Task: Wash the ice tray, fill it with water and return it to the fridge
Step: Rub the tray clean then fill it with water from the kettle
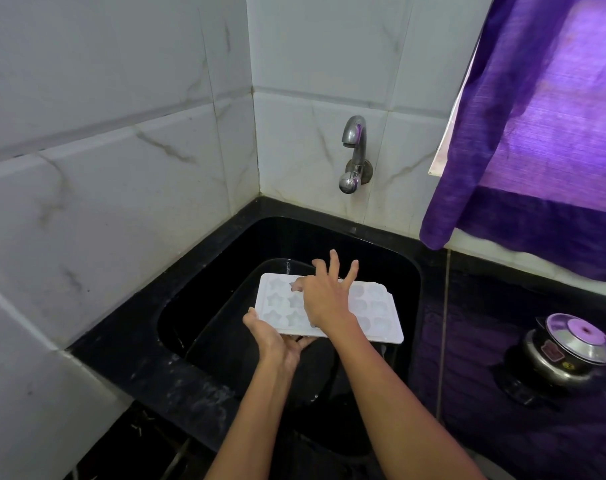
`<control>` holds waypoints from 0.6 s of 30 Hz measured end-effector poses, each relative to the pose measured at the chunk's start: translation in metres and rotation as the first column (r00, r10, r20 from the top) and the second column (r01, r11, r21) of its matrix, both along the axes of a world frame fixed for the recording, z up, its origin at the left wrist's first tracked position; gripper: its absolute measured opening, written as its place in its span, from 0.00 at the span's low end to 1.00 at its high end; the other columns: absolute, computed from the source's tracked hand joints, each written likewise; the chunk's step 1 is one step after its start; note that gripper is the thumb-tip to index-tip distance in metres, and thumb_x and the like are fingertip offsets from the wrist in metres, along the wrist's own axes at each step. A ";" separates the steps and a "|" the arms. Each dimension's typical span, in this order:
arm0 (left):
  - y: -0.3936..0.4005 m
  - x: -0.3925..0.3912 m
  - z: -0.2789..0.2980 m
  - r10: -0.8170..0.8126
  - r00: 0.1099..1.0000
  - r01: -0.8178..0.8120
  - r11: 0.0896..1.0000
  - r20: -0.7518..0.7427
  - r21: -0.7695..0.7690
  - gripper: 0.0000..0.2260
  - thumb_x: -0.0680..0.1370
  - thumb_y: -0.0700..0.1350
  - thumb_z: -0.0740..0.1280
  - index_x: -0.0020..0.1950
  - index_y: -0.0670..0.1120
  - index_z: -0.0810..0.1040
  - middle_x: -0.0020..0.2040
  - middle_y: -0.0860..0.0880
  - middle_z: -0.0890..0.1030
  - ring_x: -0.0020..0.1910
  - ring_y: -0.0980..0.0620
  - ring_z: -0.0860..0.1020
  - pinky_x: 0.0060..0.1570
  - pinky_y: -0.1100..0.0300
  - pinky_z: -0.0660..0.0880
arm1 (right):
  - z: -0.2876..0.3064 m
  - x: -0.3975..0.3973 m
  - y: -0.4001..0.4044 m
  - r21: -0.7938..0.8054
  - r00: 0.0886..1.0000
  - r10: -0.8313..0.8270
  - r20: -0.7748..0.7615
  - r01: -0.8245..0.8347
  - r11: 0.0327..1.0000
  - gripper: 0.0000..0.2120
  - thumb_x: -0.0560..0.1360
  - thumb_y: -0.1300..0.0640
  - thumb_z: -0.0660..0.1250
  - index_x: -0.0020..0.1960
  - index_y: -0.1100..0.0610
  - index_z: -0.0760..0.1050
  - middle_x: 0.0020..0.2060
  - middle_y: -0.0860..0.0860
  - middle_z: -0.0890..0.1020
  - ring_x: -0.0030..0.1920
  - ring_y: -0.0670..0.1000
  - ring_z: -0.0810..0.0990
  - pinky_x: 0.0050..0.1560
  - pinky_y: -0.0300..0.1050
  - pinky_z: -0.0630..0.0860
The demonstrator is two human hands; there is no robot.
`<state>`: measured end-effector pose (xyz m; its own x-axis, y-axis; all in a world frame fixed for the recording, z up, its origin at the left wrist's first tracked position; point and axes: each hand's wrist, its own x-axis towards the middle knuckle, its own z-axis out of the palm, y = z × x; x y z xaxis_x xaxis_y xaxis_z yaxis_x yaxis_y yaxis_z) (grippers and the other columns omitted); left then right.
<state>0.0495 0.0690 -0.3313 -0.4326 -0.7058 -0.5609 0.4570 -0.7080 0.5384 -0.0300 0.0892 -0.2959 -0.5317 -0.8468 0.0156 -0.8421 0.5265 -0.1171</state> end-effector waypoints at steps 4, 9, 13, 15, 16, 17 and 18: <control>0.002 0.000 0.001 -0.007 1.000 0.007 1.000 -0.002 0.002 0.28 0.79 0.61 0.44 0.50 0.46 0.78 0.46 0.39 0.81 0.46 0.40 0.79 0.37 0.46 0.76 | 0.001 0.000 -0.002 -0.001 1.000 -0.006 -0.004 0.006 1.000 0.16 0.76 0.62 0.66 0.61 0.49 0.78 0.75 0.56 0.58 0.77 0.62 0.40 0.70 0.71 0.34; 0.002 0.001 -0.001 0.003 1.000 -0.003 1.000 0.007 0.009 0.27 0.80 0.60 0.44 0.51 0.45 0.78 0.46 0.39 0.81 0.46 0.40 0.79 0.36 0.46 0.76 | -0.003 0.001 -0.002 -0.002 1.000 0.008 0.005 -0.008 1.000 0.14 0.76 0.63 0.65 0.59 0.49 0.79 0.74 0.56 0.60 0.77 0.62 0.41 0.69 0.71 0.34; 0.002 0.001 -0.001 -0.004 1.000 0.004 1.000 0.003 0.013 0.28 0.79 0.60 0.44 0.54 0.44 0.78 0.48 0.38 0.81 0.47 0.39 0.79 0.39 0.44 0.76 | -0.002 0.001 -0.008 -0.065 1.000 -0.010 -0.007 0.009 0.998 0.17 0.74 0.66 0.66 0.60 0.53 0.74 0.72 0.57 0.63 0.77 0.62 0.43 0.70 0.72 0.36; 0.001 0.001 -0.002 0.001 1.000 -0.001 1.000 -0.004 0.010 0.29 0.79 0.60 0.44 0.57 0.44 0.78 0.49 0.38 0.81 0.49 0.38 0.79 0.40 0.44 0.77 | -0.002 0.003 -0.011 -0.102 1.000 0.005 -0.008 -0.006 0.995 0.21 0.72 0.69 0.65 0.62 0.52 0.71 0.71 0.58 0.63 0.77 0.62 0.44 0.70 0.71 0.36; 0.001 0.001 -0.003 0.004 1.000 -0.004 1.000 -0.007 0.009 0.29 0.79 0.60 0.44 0.58 0.44 0.78 0.49 0.38 0.81 0.49 0.38 0.79 0.41 0.44 0.77 | -0.003 0.004 -0.013 -0.102 1.000 0.025 -0.007 -0.026 0.994 0.22 0.72 0.69 0.65 0.62 0.51 0.71 0.72 0.58 0.61 0.77 0.62 0.43 0.70 0.71 0.35; 0.000 0.001 -0.003 0.006 1.000 -0.006 1.000 -0.008 0.010 0.29 0.79 0.60 0.44 0.58 0.44 0.77 0.50 0.38 0.81 0.49 0.38 0.79 0.41 0.43 0.77 | -0.002 0.005 -0.015 -0.091 0.999 0.047 -0.010 -0.048 0.995 0.22 0.72 0.69 0.66 0.62 0.50 0.71 0.73 0.58 0.60 0.77 0.63 0.42 0.69 0.70 0.34; 0.000 0.001 -0.003 0.008 1.000 -0.008 1.000 -0.009 0.013 0.29 0.79 0.60 0.45 0.58 0.44 0.77 0.49 0.38 0.81 0.49 0.38 0.79 0.41 0.44 0.77 | -0.003 0.006 -0.016 -0.076 0.998 0.065 -0.015 -0.066 0.995 0.22 0.73 0.68 0.67 0.61 0.48 0.73 0.75 0.58 0.58 0.77 0.63 0.41 0.69 0.70 0.33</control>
<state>0.0507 0.0693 -0.3340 -0.4321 -0.7023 -0.5658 0.4680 -0.7109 0.5250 -0.0239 0.0731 -0.2984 -0.4741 -0.8761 0.0877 -0.8763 0.4598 -0.1436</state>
